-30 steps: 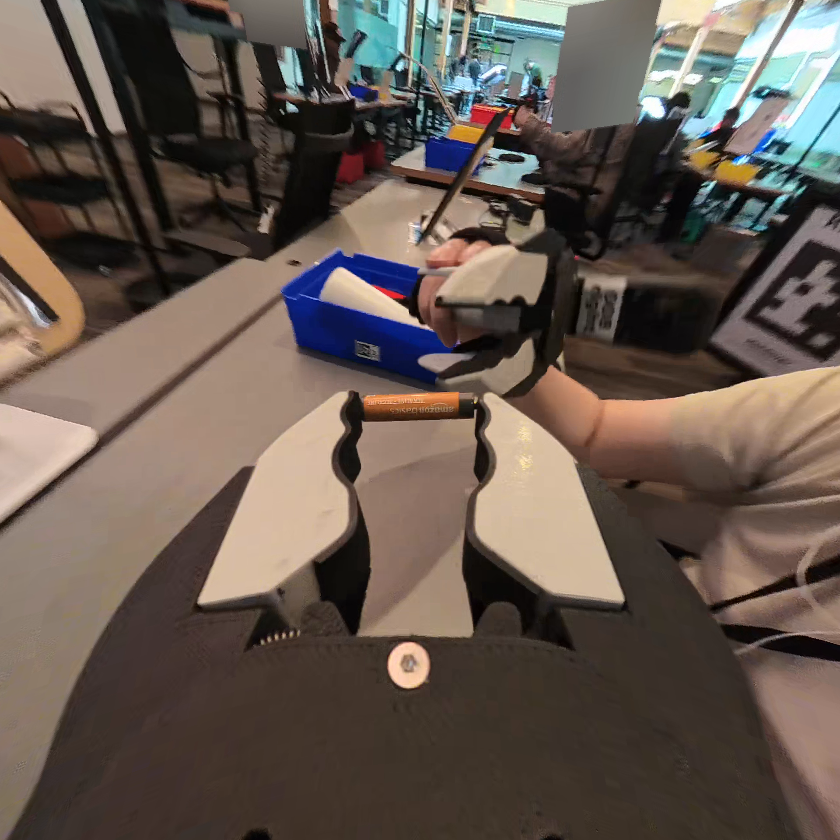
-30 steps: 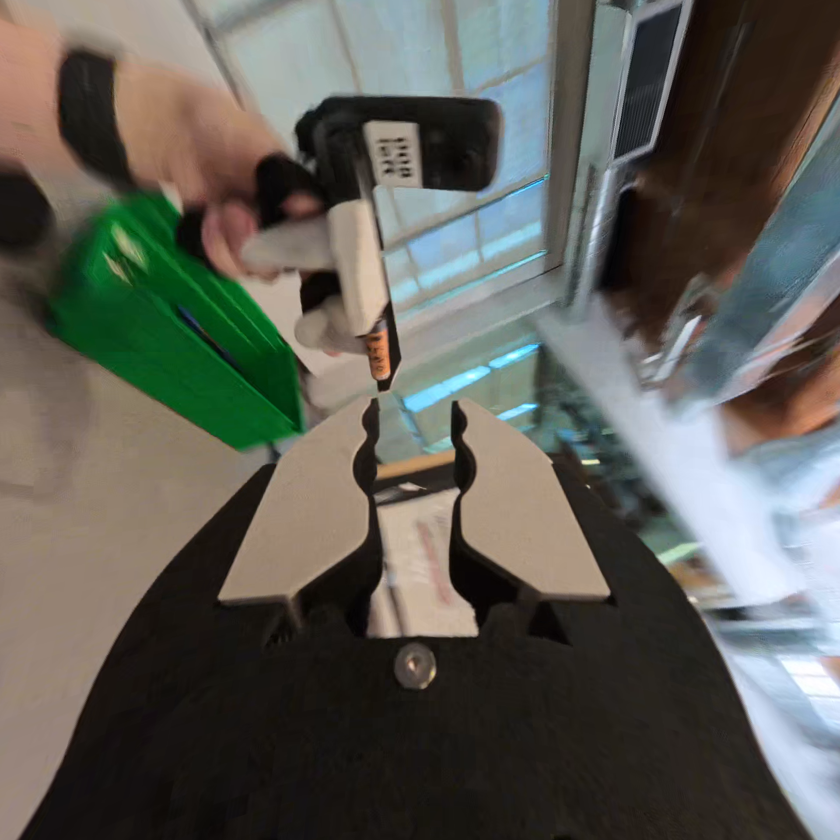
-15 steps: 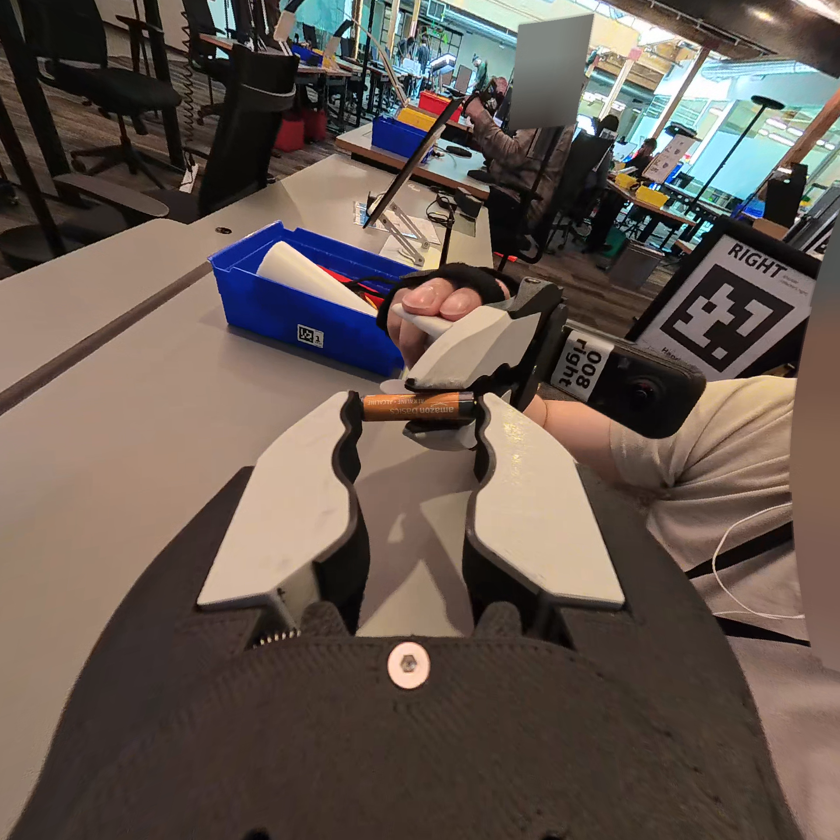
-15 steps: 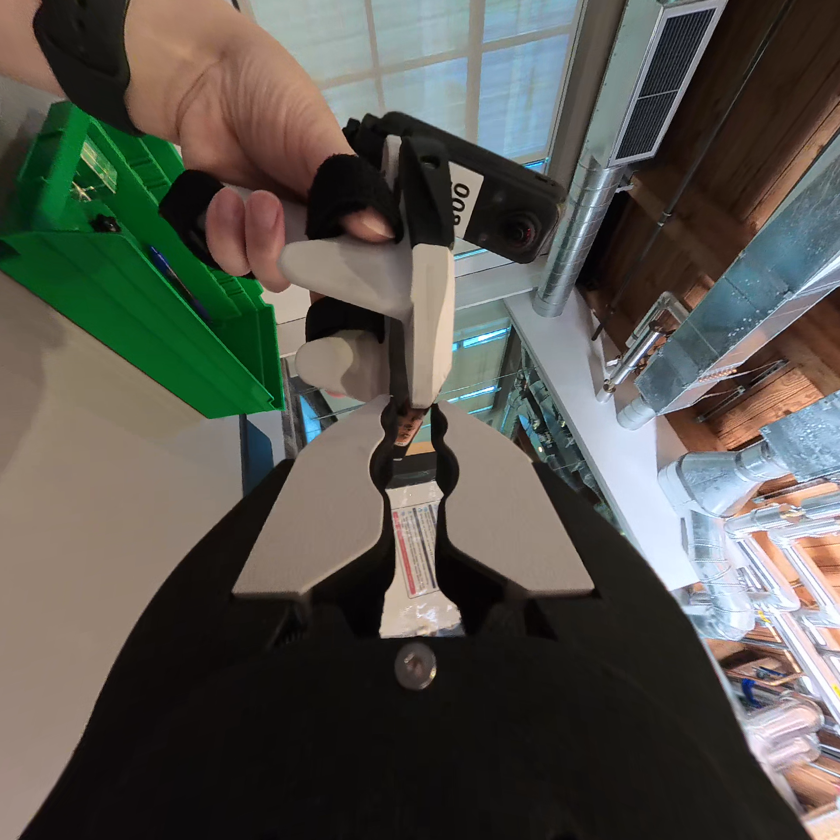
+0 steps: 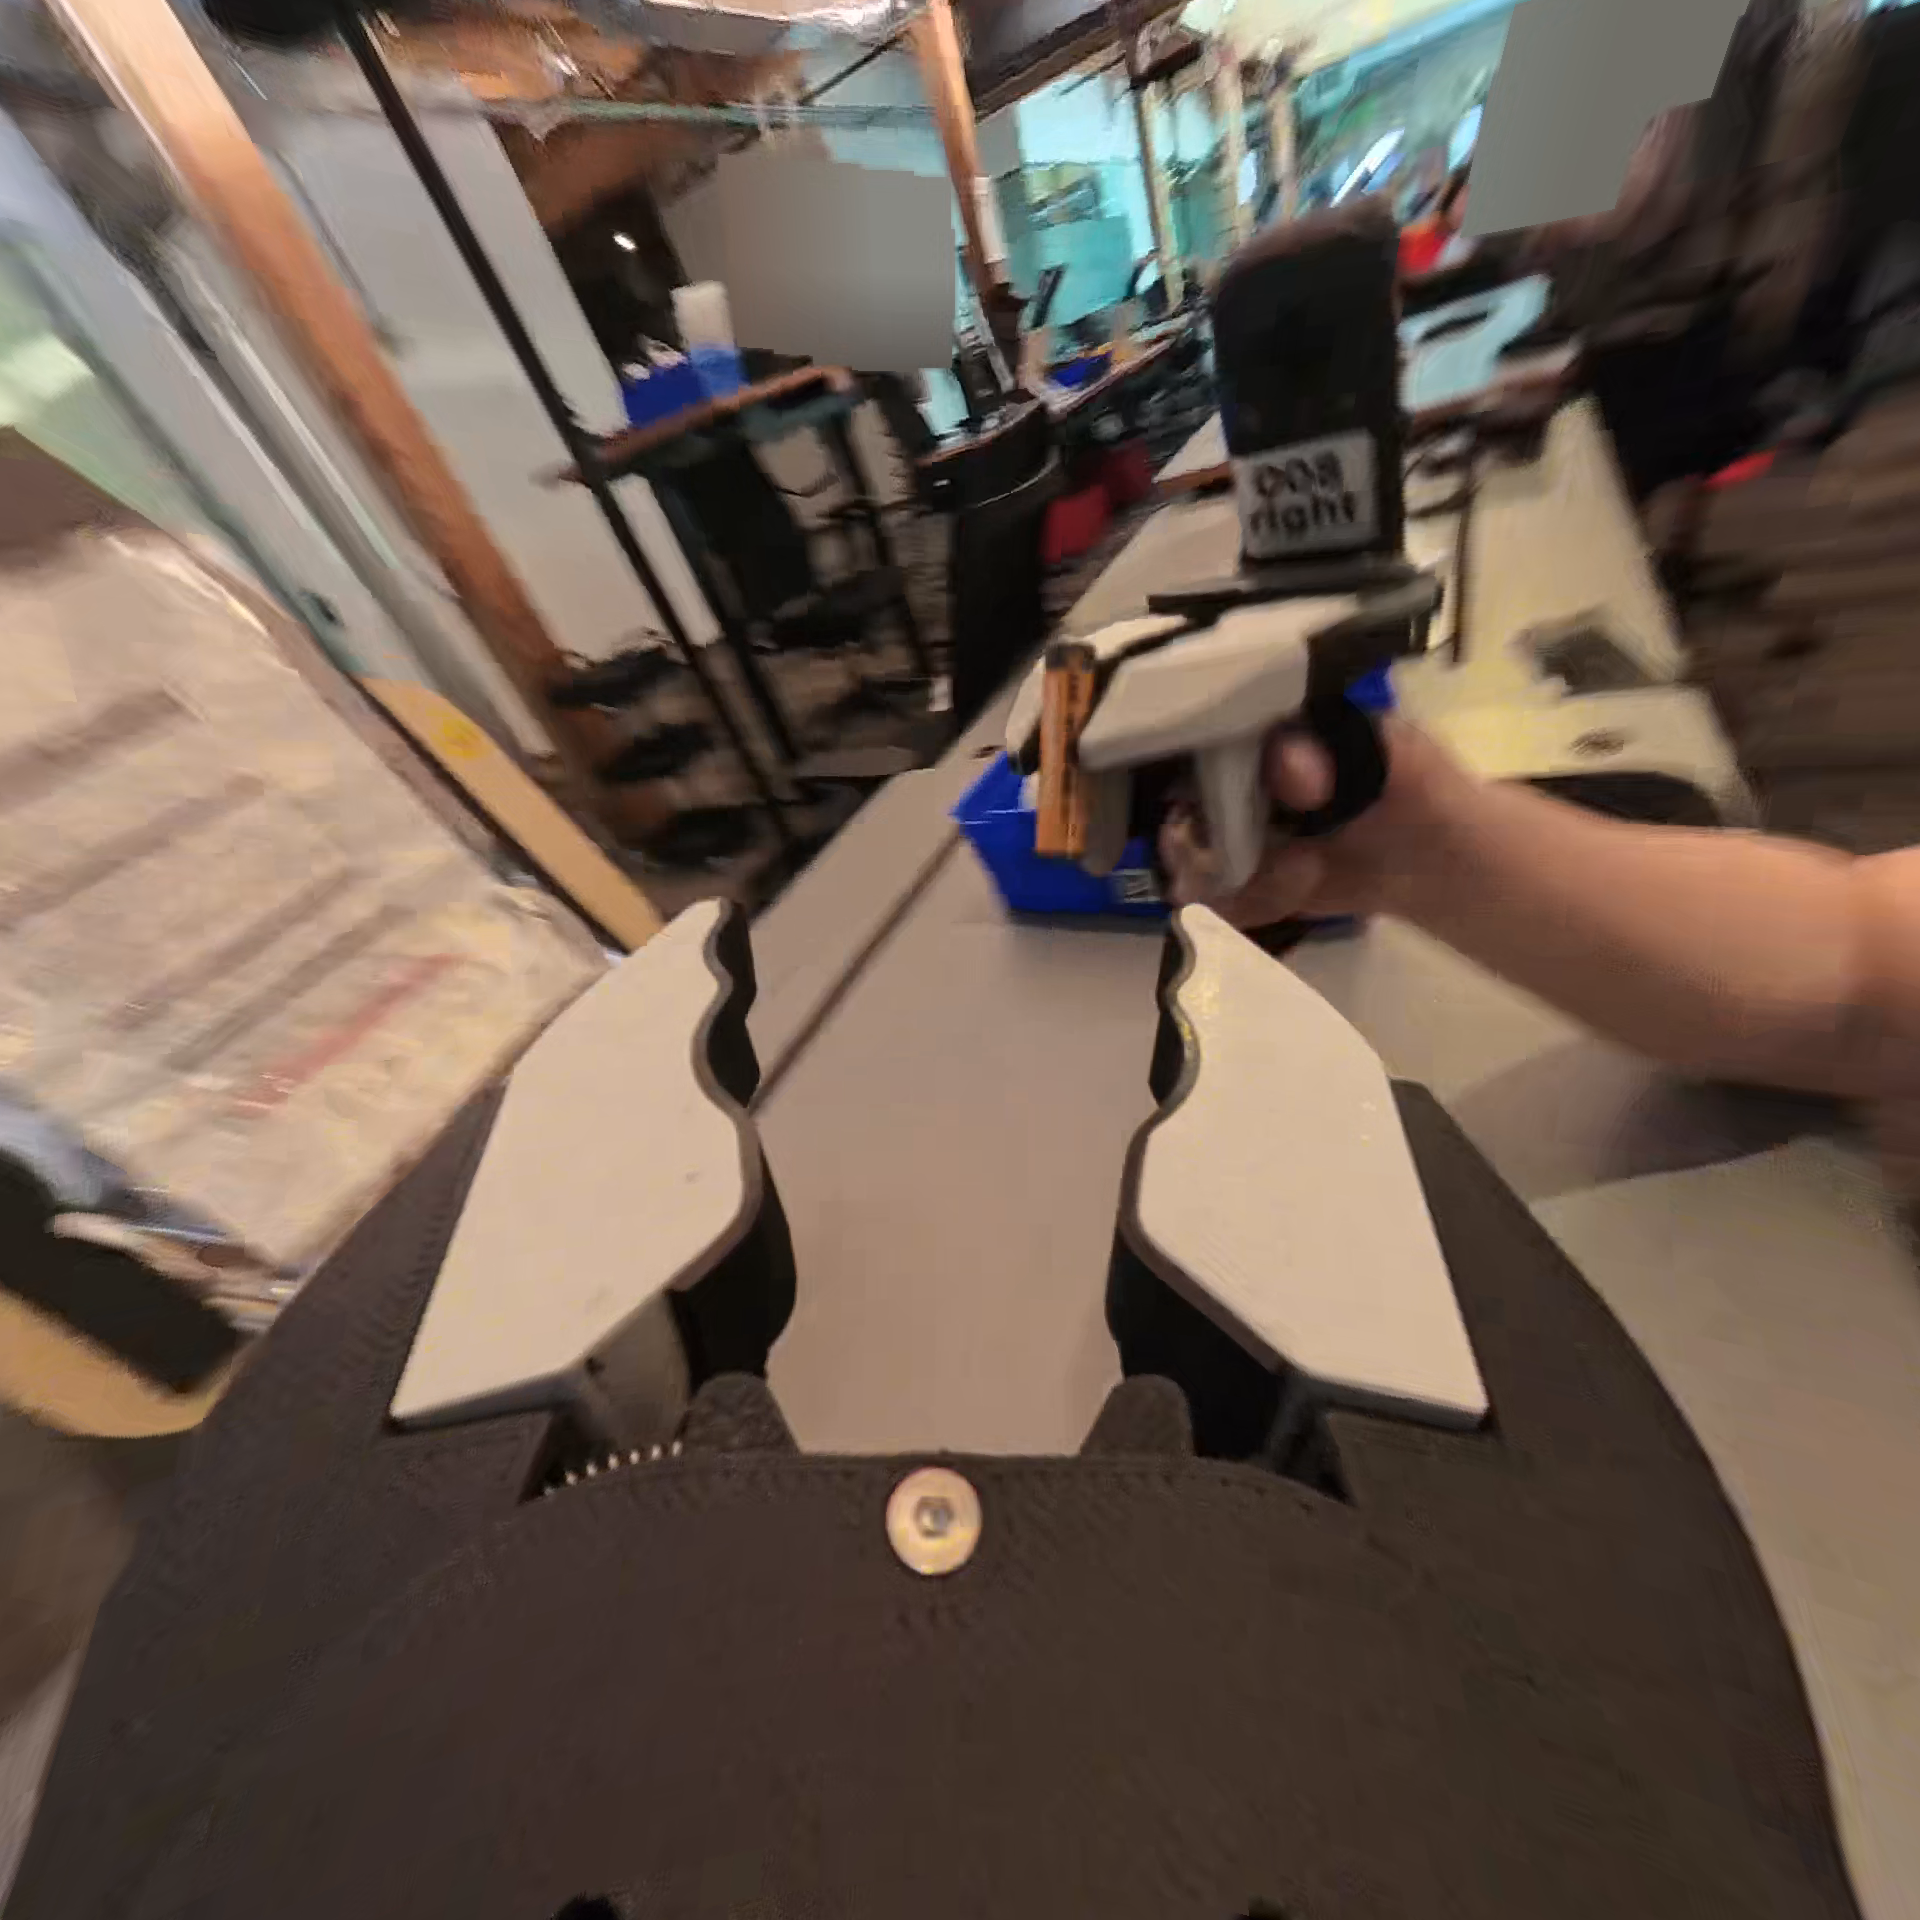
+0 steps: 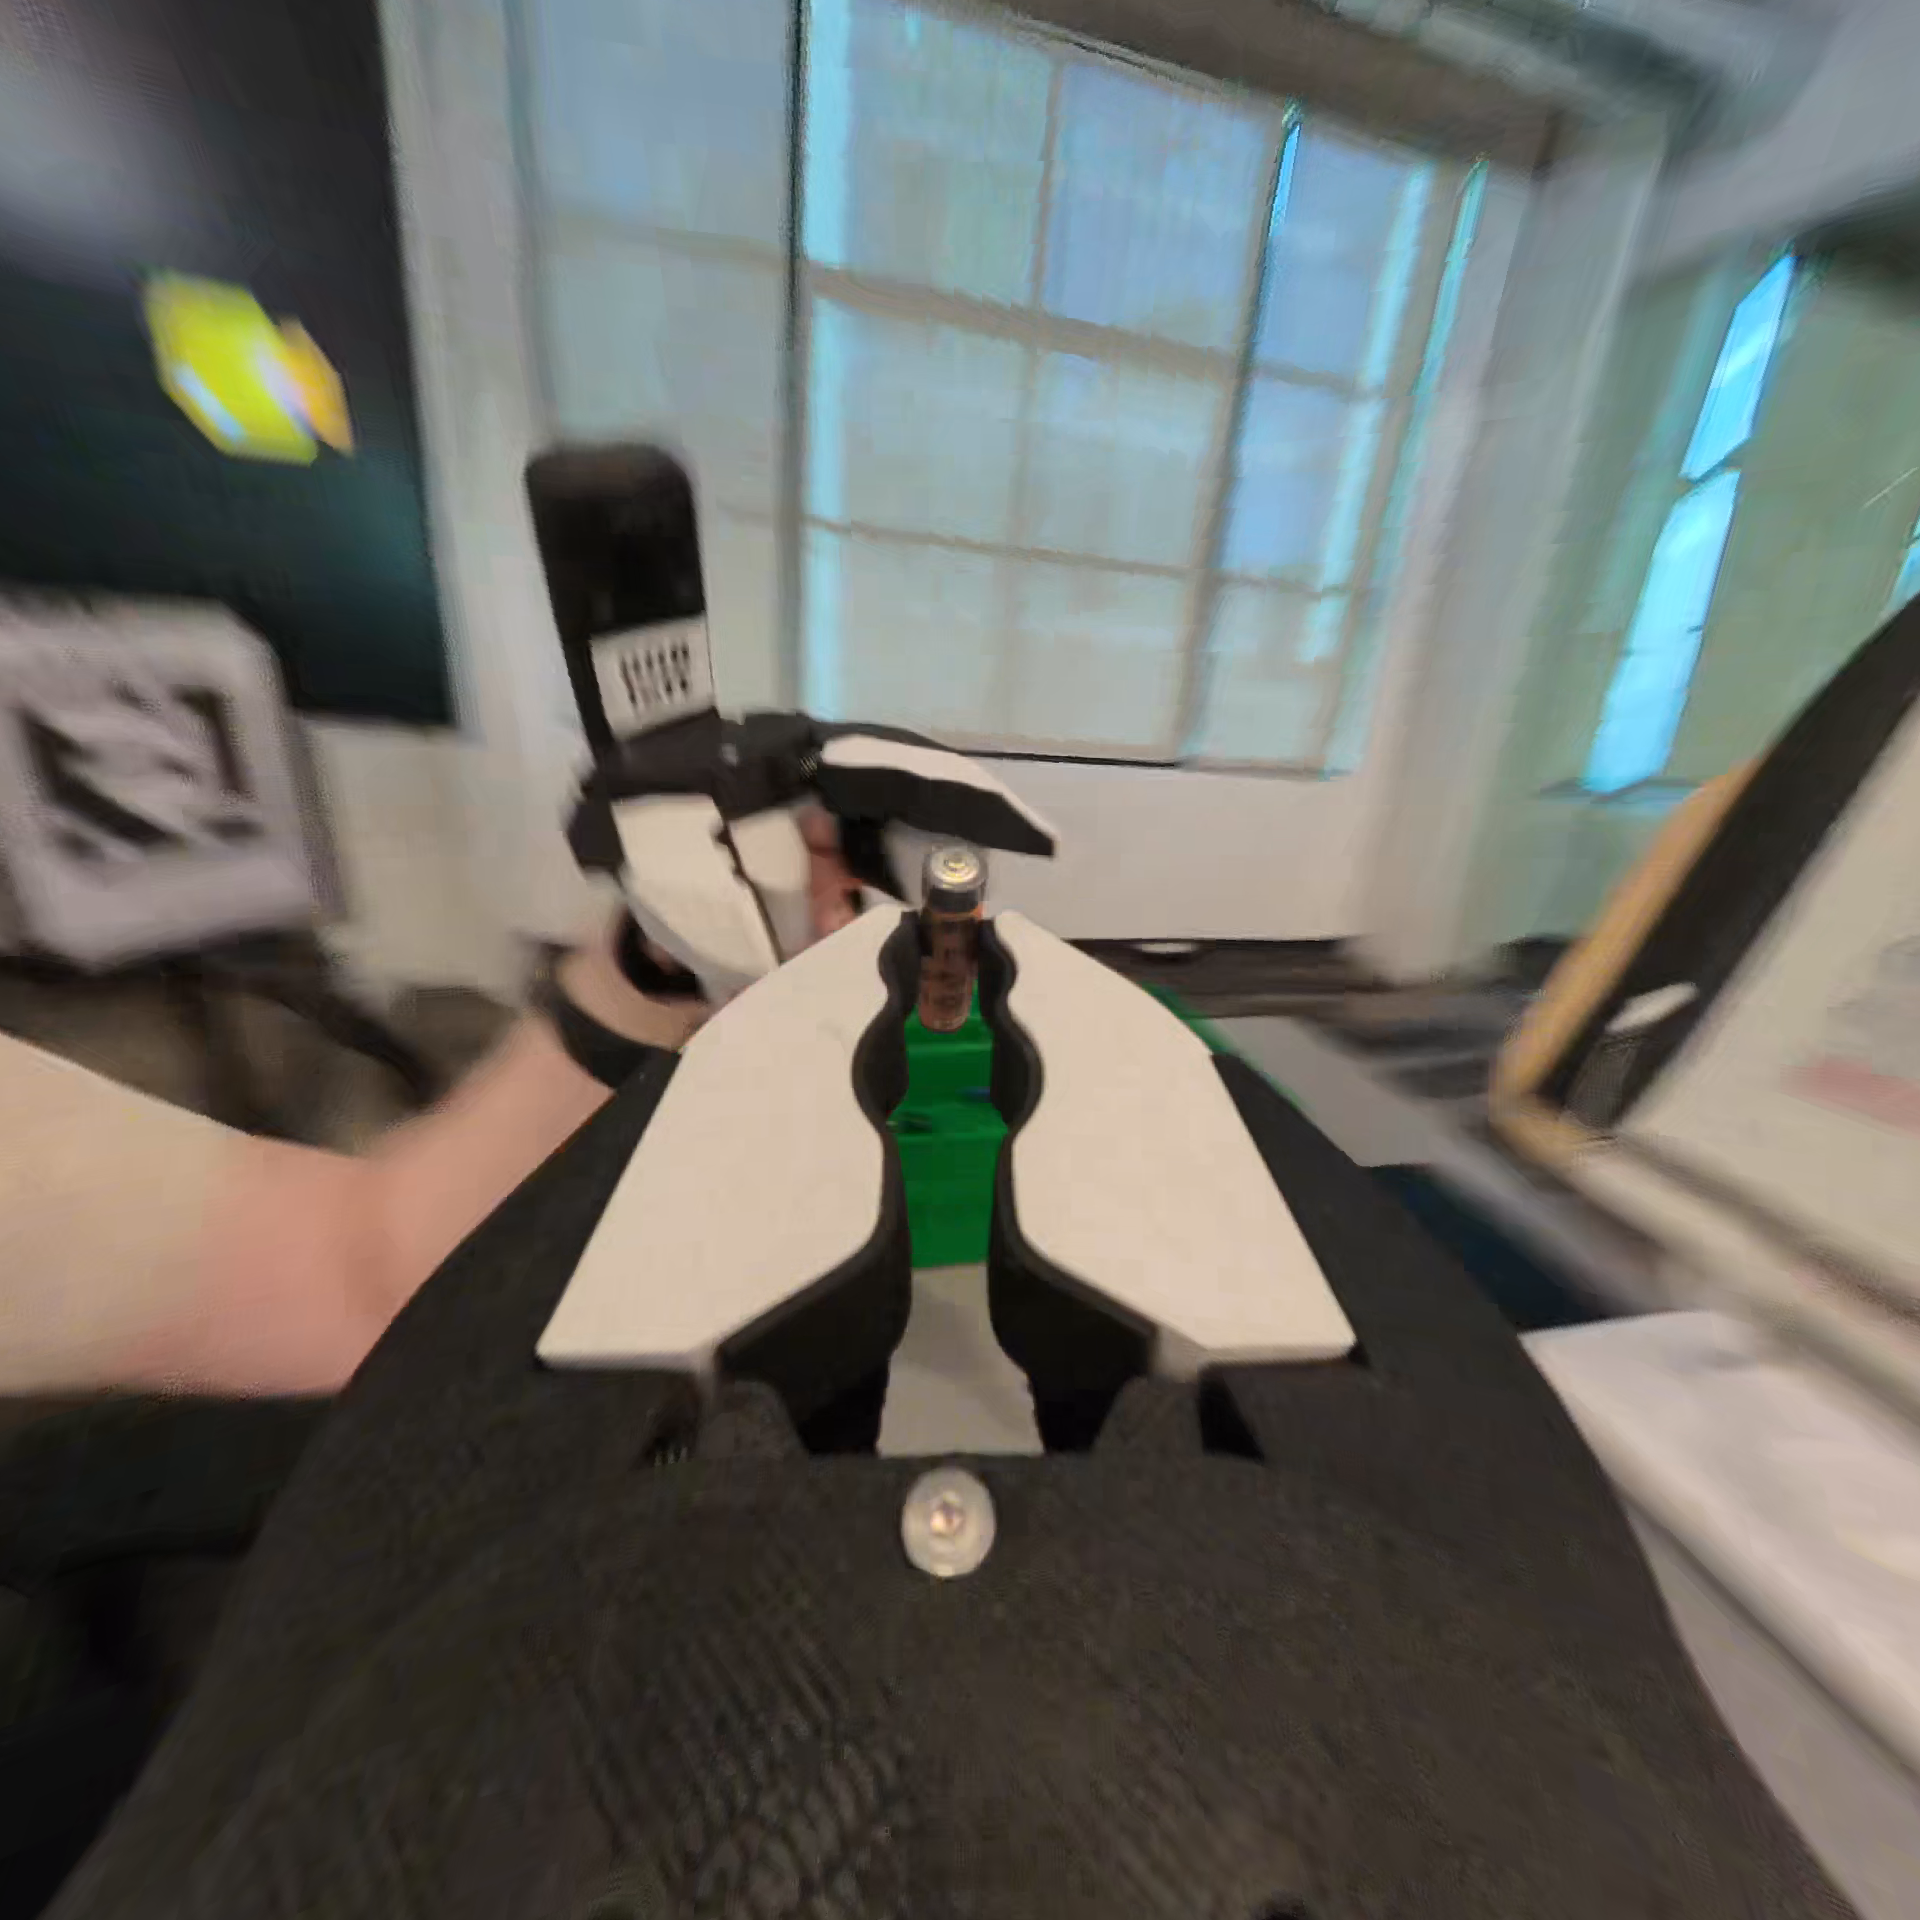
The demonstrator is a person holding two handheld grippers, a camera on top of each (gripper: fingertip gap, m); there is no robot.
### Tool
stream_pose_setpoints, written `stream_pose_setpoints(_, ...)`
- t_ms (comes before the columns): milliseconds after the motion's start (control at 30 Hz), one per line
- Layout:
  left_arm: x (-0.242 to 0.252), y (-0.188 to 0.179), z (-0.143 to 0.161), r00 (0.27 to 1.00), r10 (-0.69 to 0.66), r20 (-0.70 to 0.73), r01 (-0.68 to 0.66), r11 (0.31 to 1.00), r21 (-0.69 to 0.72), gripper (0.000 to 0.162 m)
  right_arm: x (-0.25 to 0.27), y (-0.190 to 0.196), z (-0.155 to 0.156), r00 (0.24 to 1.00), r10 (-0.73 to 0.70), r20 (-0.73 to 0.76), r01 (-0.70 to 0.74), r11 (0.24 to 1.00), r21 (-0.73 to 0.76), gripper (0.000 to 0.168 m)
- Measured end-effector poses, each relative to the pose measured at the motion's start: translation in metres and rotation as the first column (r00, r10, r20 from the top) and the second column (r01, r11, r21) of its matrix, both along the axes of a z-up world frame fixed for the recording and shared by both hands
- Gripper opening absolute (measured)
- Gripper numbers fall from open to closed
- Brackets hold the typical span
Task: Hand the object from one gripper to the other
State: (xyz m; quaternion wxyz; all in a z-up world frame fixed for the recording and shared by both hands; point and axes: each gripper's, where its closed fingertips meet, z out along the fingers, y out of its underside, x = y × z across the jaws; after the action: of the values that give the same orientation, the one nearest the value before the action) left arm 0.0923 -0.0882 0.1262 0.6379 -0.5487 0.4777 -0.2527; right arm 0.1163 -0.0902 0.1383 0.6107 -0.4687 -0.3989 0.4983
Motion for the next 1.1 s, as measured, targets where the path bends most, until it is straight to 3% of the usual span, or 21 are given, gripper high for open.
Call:
stream_pose_setpoints(100,0.003,0.001,0.002,0.982,0.164,-0.091,-0.128,0.942,0.312,0.067,0.006,0.002,0.004,0.961,0.232,-0.15,-0.27,0.901,-0.34,0.011)
stream_pose_setpoints(200,0.013,0.0,0.002,0.955,0.28,-0.096,-0.19,0.828,0.527,0.041,0.003,0.006,-0.003,0.921,0.314,-0.232,-0.389,0.775,-0.497,0.011)
stream_pose_setpoints(267,0.023,-0.003,0.001,0.962,0.264,-0.075,-0.181,0.815,0.55,0.034,0.001,0.006,-0.003,0.882,0.35,-0.315,-0.47,0.691,-0.549,0.011)
stream_pose_setpoints(333,0.032,-0.003,-0.007,0.968,0.231,-0.098,-0.148,0.841,0.521,0.039,0.001,0.004,0.001,0.827,0.383,-0.411,-0.561,0.609,-0.561,0.011)
stream_pose_setpoints(433,0.032,0.005,-0.003,0.957,0.286,-0.048,-0.216,0.813,0.541,0.04,-0.005,0.002,0.0,0.792,0.391,-0.468,-0.609,0.558,-0.564,0.011)
stream_pose_setpoints(533,0.035,-0.002,0.001,0.968,0.252,-0.009,-0.203,0.799,0.567,0.025,-0.006,0.002,0.003,0.771,0.378,-0.513,-0.631,0.562,-0.534,0.011)
stream_pose_setpoints(633,0.032,-0.003,0.007,0.955,0.294,0.029,-0.246,0.739,0.627,0.011,-0.007,0.002,0.004,0.753,0.375,-0.54,-0.649,0.558,-0.517,0.011)
stream_pose_setpoints(767,0.03,0.001,0.005,0.951,0.309,0.009,-0.247,0.743,0.623,0.01,-0.009,0.004,0.001,0.762,0.374,-0.529,-0.638,0.578,-0.51,0.011)
stream_pose_setpoints(833,0.03,0.002,-0.004,0.957,0.28,-0.073,-0.189,0.796,0.575,0.009,-0.011,0.009,-0.006,0.823,0.363,-0.437,-0.557,0.663,-0.499,0.017)
stream_pose_setpoints(900,0.026,0.003,-0.018,0.955,0.231,-0.185,-0.112,0.86,0.498,0.009,-0.011,0.012,-0.013,0.899,0.338,-0.278,-0.431,0.79,-0.436,0.039)
stream_pose_setpoints(1000,0.015,-0.002,-0.046,0.931,0.102,-0.351,0.008,0.954,0.299,0.009,-0.004,0.0,-0.027,0.962,0.269,0.058,-0.261,0.959,-0.113,0.048)
stream_pose_setpoints(1067,0.01,-0.017,-0.068,0.904,-0.075,-0.422,0.13,0.986,0.104,0.01,0.001,-0.016,-0.039,0.957,0.15,0.249,-0.2,0.962,0.188,0.052)
stream_pose_setpoints(1100,0.007,-0.024,-0.076,0.885,-0.161,-0.437,0.189,0.982,0.022,0.01,0.002,-0.029,-0.046,0.945,0.098,0.313,-0.207,0.919,0.336,0.052)
